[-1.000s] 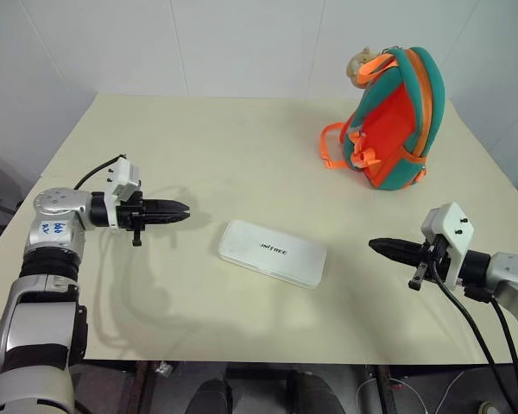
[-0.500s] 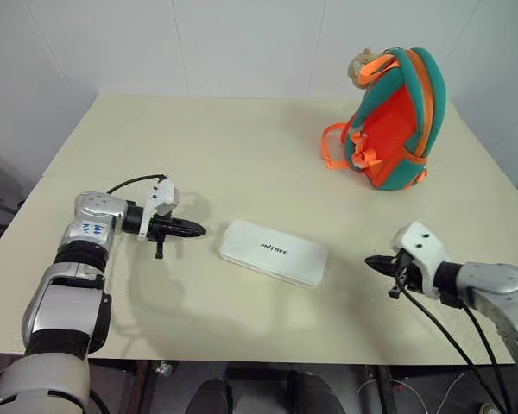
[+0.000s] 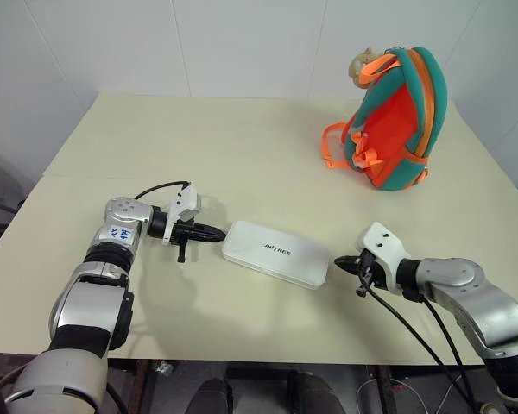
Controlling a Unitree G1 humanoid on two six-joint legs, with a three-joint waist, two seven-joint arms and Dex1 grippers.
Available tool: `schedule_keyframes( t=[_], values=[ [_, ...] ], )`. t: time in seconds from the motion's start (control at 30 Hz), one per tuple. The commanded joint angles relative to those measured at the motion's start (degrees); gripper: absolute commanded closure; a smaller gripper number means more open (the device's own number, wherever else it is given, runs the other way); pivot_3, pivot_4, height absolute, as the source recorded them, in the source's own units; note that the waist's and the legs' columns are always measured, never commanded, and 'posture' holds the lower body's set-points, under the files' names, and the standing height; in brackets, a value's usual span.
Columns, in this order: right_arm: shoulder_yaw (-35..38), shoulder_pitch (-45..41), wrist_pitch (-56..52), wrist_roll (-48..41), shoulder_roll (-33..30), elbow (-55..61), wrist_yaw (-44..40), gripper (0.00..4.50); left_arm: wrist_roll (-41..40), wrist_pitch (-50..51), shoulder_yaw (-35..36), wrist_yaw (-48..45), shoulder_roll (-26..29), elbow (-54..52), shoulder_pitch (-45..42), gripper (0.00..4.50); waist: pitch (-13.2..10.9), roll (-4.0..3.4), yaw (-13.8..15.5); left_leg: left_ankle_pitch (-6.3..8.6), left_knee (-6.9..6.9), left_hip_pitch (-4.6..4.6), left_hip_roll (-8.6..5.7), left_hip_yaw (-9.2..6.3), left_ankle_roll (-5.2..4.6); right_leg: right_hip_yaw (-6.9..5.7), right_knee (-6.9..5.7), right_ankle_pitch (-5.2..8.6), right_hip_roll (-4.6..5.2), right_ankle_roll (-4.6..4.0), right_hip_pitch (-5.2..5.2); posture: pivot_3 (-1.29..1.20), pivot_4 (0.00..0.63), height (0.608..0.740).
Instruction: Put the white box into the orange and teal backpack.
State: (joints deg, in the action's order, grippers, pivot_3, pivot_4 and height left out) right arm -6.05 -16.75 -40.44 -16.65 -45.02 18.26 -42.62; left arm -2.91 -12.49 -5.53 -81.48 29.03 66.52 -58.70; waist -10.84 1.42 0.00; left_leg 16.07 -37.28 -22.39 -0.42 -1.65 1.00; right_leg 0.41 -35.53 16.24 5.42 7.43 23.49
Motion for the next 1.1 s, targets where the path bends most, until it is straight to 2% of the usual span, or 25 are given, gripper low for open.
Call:
schedule_keyframes(
  t=[0.03,0.33,0.77,1.1],
  values=[
    [-1.3,-2.2,0.5,1.1,1.1,-0.3,-0.1,4.38,0.0,-0.6,0.7,-0.8,-0.8,-0.8,-0.7,4.50,0.0,0.00,0.0,0.00,0.00,0.00,0.00,0.00,0.00,0.00,0.00,0.00,0.00,0.00,0.00,0.00,0.150,0.740],
    [-2.8,-4.9,0.7,2.3,1.4,-0.9,-2.6,4.38,0.7,1.4,-0.8,-3.3,-1.2,-6.2,1.6,4.50,0.0,0.00,0.0,0.00,0.01,0.00,0.00,0.00,0.00,0.00,0.00,0.00,0.00,0.00,0.01,0.00,0.150,0.740],
    [-5.5,-8.2,3.1,5.2,2.2,-3.9,-6.4,4.38,-0.4,12.8,-2.5,-4.6,0.3,-27.5,11.3,4.50,0.0,-0.01,-0.1,0.00,0.00,0.02,0.02,0.01,0.00,0.03,-0.02,0.00,0.00,-0.01,0.00,0.00,0.150,0.740],
    [-6.7,-8.5,2.8,5.8,1.2,-3.2,-10.7,4.38,-1.5,18.3,-2.7,-4.3,2.0,-35.9,15.0,4.50,0.0,-0.01,-0.1,0.00,0.02,0.03,0.02,0.01,0.00,0.04,-0.01,0.00,0.00,-0.01,0.00,0.00,0.150,0.740]
  ],
)
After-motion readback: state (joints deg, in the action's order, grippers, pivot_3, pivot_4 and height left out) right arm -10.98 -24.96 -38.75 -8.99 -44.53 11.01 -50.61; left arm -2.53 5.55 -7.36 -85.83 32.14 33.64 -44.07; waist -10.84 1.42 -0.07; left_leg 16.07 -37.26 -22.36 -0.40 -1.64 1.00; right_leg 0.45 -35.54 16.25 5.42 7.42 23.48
